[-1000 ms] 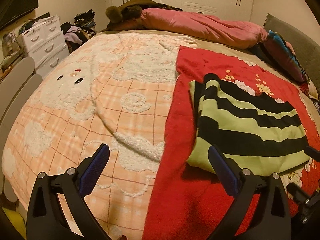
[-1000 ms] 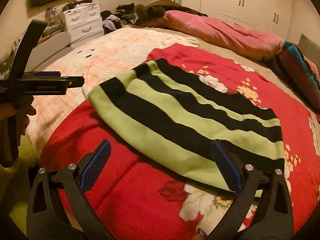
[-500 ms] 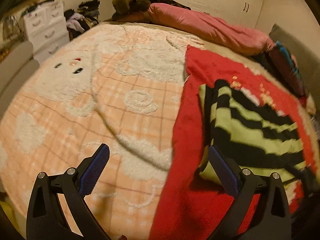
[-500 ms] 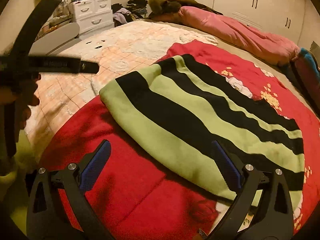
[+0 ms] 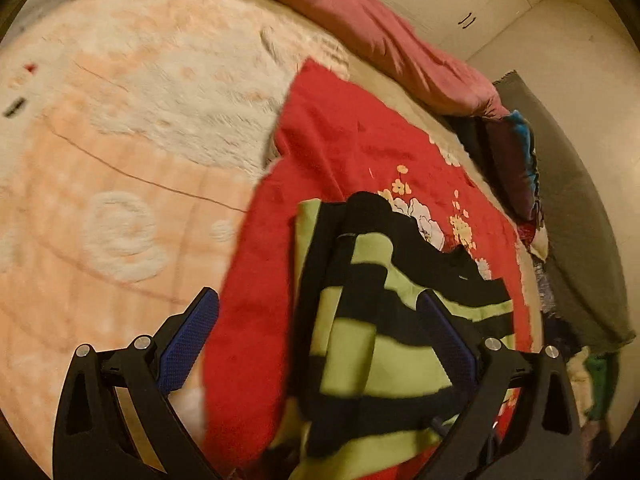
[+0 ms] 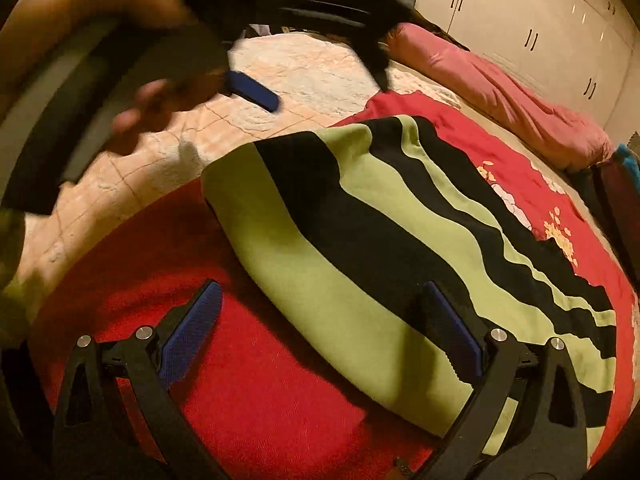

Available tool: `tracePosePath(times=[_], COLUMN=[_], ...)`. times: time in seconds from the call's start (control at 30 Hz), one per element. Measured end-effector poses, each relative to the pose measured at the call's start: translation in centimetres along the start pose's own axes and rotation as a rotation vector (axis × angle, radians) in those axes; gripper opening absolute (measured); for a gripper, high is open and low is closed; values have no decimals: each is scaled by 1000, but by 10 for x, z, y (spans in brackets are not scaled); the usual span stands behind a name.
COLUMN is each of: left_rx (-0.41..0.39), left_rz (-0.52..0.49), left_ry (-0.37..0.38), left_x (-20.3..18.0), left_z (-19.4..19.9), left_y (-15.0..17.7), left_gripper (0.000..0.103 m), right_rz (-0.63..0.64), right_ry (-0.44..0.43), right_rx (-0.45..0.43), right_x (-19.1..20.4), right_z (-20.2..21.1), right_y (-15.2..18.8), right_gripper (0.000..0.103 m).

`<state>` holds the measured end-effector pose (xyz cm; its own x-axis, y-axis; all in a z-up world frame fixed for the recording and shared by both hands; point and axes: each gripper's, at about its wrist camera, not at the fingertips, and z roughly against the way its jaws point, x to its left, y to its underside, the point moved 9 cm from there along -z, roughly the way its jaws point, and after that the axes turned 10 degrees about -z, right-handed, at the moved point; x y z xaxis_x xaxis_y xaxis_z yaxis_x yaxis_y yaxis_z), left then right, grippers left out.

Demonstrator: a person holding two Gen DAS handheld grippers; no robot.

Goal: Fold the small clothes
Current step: 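Grasp the folded edge of the striped sweater with both grippers, then fold the held edge over the sweater and open both grippers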

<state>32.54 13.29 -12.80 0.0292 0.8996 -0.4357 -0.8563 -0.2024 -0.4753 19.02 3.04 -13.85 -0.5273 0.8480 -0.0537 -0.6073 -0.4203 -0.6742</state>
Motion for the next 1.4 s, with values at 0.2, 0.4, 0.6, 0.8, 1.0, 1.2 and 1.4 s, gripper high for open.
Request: tracePosePath(times=[0.2,0.4,0.6,0.8,1.0,1.2,1.4], left_rx=[55,76,65,11,-31,-55,-34], left_rz=[18,89,117,102,75,34,-18], left_ry=[69,174,179,187,202,226,239], left_x=[-9,-16,-23,-44,-78,-132,-198], left_z=[-43,-66,-69,-45,-20,-7,-18], left_y=[-7,0,5,-1,-7,-10,-2], left_gripper=[98,66,34,24,23,23,23], right_rz=[-4,-13,-75,-88,-138,-200,-293], right_ry=[12,-4,-43,-177,-235,-237,-214], right_rx=[-17,-24,-35,-38,-81,-152,-195], right_x=[-5,-11,-21,-18,-31,-69,-112], right_z=[-7,-17,-16,-1,24,63,98], right_y=[-3,-1,-3,-8,-13,-19,-4], right_gripper=[94,94,60,7,3,3,3])
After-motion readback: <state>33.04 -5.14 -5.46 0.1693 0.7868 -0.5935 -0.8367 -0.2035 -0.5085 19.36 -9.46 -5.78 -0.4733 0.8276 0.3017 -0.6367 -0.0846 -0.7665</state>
